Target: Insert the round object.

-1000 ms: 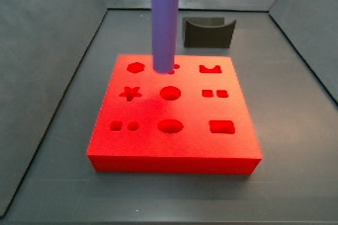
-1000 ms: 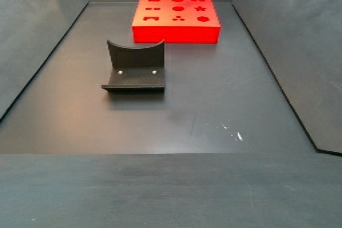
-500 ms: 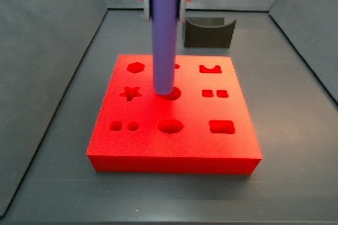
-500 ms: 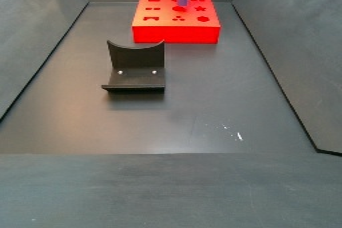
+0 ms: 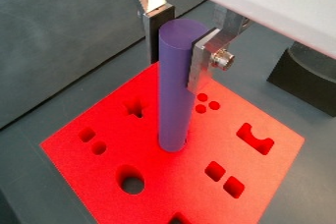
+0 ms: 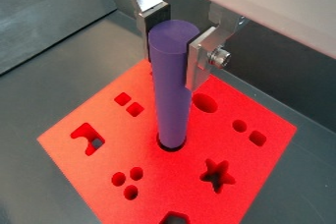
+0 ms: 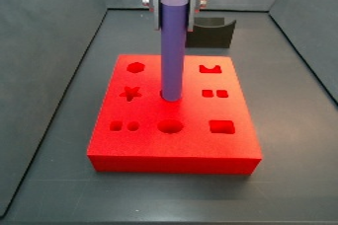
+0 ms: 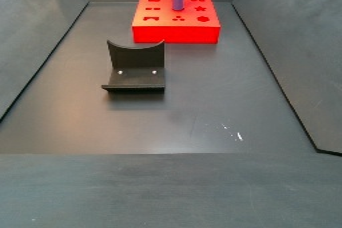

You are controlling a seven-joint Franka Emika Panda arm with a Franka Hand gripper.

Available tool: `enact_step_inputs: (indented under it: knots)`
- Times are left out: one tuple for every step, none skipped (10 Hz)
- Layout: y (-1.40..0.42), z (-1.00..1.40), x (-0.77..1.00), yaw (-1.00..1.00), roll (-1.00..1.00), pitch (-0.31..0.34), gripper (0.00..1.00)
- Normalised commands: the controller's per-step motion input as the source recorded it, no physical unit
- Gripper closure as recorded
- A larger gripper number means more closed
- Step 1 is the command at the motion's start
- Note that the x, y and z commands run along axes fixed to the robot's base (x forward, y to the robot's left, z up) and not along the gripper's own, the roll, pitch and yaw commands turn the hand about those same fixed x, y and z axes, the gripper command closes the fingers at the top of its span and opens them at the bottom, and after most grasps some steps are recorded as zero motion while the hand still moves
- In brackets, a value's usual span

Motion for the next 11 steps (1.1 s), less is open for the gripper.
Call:
enact_step_inputs:
  knots:
    - [0.05,-0.21,-0.15,-0.13,0.0,-0.004,1.0]
    - [0.14,-0.2,0.0,-0.06,0.0,-0.007,1.0]
    - [0.09,-0.23,0.11,0.0,0.0,-0.011,1.0]
    - [0.0,-0.21,0.39,0.0,0.0,-0.004,1.0]
    - [0.0,-0.2,0.3,0.0,0.0,0.0,1.0]
    - [0.0,-0.17,0.12,0.0,0.03,0.0,1.0]
    - [-0.09,-0.14,0.0,-0.01,0.13,0.0,1.0]
    - [-0.16,-0.27,0.01,-0.01,0.24,-0.019,1.0]
    - [-0.15,-0.37,0.0,-0.02,0.29,-0.03,1.0]
    - [-0.03,-0.43,0.0,-0.03,0.13,-0.047,1.0]
    - [0.0,-0.49,0.0,-0.03,0.05,-0.054,1.0]
